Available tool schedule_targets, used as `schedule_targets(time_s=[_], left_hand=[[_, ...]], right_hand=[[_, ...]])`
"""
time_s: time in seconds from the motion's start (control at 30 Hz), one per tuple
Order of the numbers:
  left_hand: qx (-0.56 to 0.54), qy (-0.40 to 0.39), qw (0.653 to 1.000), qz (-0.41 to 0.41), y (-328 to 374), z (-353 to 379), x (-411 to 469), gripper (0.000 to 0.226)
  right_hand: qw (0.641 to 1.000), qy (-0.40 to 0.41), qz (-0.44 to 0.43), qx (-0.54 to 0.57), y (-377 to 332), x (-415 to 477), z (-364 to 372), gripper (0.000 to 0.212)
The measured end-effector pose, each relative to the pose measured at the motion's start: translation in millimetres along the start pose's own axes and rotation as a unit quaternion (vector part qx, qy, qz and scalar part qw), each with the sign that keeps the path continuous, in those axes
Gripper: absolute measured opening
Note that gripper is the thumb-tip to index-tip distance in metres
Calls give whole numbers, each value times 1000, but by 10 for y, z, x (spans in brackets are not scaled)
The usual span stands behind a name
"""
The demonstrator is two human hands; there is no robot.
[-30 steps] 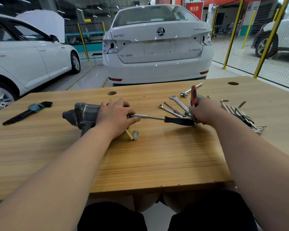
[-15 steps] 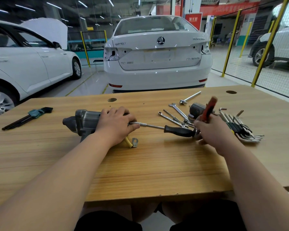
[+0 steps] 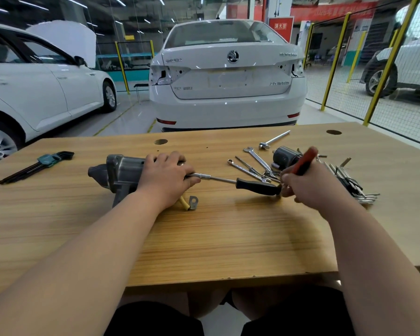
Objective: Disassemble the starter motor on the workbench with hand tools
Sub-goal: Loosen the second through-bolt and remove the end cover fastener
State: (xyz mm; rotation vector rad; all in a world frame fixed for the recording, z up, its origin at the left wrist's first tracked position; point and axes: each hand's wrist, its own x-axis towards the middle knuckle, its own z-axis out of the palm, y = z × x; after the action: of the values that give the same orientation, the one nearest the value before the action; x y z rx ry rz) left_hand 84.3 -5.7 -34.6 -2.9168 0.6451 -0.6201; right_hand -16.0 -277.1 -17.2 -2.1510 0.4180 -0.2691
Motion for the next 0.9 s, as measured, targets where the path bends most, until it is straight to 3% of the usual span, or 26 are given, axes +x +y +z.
schedule_targets(time_s=[0.07,0.23,0.4,0.57,0.77,0.9], left_hand=[[-5,6,1000,-2,1,5,-8,39],[-5,7,1000,1,-6,7,-9,39],[9,5,1000,-2,-7,18,-4,43],[19,-36,999,12,-25,3,35,46],[35,-63,997,15,-22,-19,41,47],[38,-67,997,14,-15,-32,39,46]], right_hand=[[1000,-5,13,-8,-75,167,2,7],[985,-82,84,-129,-227,513,141,24],[969,-99,83,-211,-258,625,234,26],[989,-38,37,-136,-108,574,260,28],[990,-28,25,138,79,238,173,29],[996,-48,21,78,156,-28,181,33]])
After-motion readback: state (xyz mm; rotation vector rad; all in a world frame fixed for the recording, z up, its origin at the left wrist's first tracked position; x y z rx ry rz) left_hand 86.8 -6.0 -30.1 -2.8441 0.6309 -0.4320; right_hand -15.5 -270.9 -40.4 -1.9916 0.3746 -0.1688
